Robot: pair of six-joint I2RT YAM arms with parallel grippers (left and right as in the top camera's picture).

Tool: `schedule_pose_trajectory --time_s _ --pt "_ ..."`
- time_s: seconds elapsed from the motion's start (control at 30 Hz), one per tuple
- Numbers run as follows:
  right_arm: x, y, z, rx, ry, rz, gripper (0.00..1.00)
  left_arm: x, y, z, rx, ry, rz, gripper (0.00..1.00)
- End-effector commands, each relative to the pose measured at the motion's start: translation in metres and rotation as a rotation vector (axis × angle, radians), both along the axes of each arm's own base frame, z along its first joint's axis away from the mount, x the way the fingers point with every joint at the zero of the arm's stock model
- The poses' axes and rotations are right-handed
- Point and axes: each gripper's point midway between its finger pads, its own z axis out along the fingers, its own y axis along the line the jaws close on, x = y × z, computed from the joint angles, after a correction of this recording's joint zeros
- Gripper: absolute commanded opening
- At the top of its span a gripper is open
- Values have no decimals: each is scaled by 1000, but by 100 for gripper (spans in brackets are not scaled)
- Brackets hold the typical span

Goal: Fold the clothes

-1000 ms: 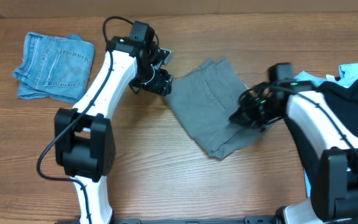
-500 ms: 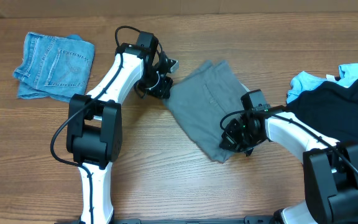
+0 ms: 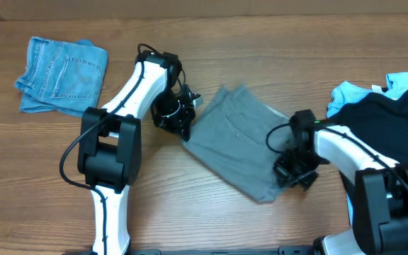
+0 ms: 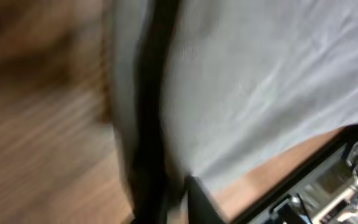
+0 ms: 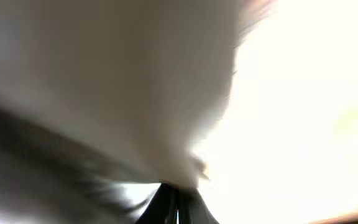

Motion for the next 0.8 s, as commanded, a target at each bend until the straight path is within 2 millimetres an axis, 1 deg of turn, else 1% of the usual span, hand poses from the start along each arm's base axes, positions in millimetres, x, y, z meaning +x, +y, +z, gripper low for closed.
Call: schedule_pose_trajectory --time_s 0.0,0.07,0.1,0.17,0.2,0.23,0.3,0.33,0.4,0.43,0.47,0.53,0.6,0.77 --pt "30 -53 12 -215 -82 102 4 -7 6 -4 13 47 1 24" --pt "43 -50 26 -161 -116 153 4 -8 6 -4 14 48 5 33" --pt "49 -45 31 -128 -134 175 4 -7 6 -4 13 44 5 35" --pt "63 -26 45 -6 -197 247 4 -1 4 -4 7 22 14 44" --pt "69 -13 52 73 -233 278 5 5 0 -4 -13 2 24 52" --pt "73 0 58 142 -259 290 5 11 -6 -4 -48 -21 32 55" --pt "75 19 64 233 -285 288 5 27 -23 -1 -151 -78 50 62" --pt "76 24 65 256 -293 289 5 33 -31 0 -191 -101 54 64" --pt "78 31 63 267 -302 273 6 42 -43 4 -256 -139 56 66" --pt "80 33 61 263 -305 256 8 46 -48 6 -281 -151 65 68" --pt "83 36 60 263 -317 250 8 49 -51 6 -289 -160 74 70" --pt "90 44 59 284 -359 265 9 52 -53 6 -286 -168 85 72" --pt "94 52 60 310 -379 276 9 52 -54 5 -280 -174 81 72" --pt "84 56 60 322 -343 286 10 55 -52 4 -276 -186 82 72"
